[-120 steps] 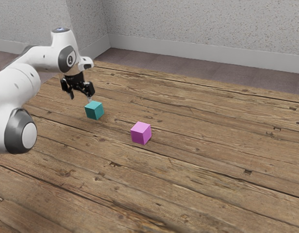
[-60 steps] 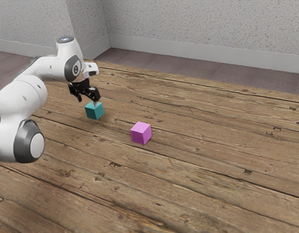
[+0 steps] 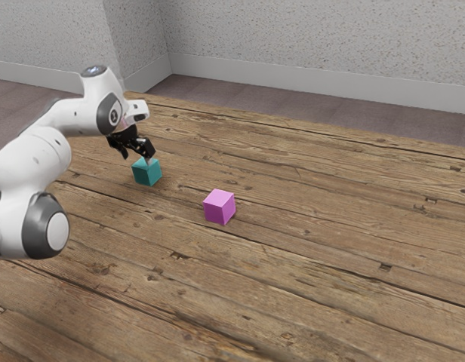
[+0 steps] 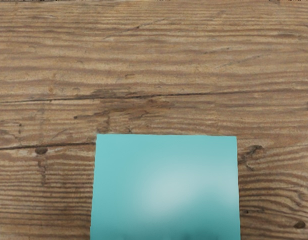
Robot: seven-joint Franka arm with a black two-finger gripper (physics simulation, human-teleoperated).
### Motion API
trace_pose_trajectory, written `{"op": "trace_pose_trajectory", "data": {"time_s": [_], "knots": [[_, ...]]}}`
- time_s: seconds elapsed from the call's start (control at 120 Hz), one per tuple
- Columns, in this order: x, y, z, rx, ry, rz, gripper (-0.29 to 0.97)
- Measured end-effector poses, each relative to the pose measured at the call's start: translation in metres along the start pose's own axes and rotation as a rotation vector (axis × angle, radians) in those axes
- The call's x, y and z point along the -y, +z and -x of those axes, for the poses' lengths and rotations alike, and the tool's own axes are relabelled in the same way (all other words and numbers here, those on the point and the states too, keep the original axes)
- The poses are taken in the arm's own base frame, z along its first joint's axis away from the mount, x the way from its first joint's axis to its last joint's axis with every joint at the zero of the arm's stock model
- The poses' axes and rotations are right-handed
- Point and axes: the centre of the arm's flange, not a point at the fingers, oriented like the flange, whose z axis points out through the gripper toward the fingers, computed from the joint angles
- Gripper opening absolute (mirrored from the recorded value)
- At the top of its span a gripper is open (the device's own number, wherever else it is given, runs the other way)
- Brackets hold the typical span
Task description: Pick up the blue block with one arm, and put the blue block on the pink block with one arm
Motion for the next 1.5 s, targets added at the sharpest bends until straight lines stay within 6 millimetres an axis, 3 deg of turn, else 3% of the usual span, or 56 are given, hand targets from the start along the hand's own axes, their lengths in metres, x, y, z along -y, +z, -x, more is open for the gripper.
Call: {"op": "trace_pose_trajectory", "data": {"time_s": [0.933,1.183,1.5], "knots": [[-0.004,0.033,0.004,-0.013,0.017,0.042,0.68],[0.003,0.039,0.007,-0.028,0.012,0.039,0.68],[0.006,0.037,0.006,-0.043,0.014,0.044,0.53]]}}
